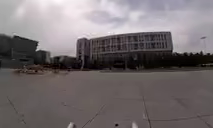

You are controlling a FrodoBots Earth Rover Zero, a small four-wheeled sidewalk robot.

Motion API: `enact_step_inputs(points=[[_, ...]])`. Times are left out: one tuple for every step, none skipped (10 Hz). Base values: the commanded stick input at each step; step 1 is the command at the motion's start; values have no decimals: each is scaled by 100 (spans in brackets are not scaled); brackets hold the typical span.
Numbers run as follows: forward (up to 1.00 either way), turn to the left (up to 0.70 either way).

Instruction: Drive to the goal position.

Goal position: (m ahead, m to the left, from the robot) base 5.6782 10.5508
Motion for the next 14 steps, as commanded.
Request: enact_step_inputs(points=[[70, 27], [70, 27], [70, 27], [70, 27], [70, 27], [70, 27], [70, 27], [70, 27], [70, 27], [70, 27], [70, 27], [70, 27], [70, 27], [70, 27]])
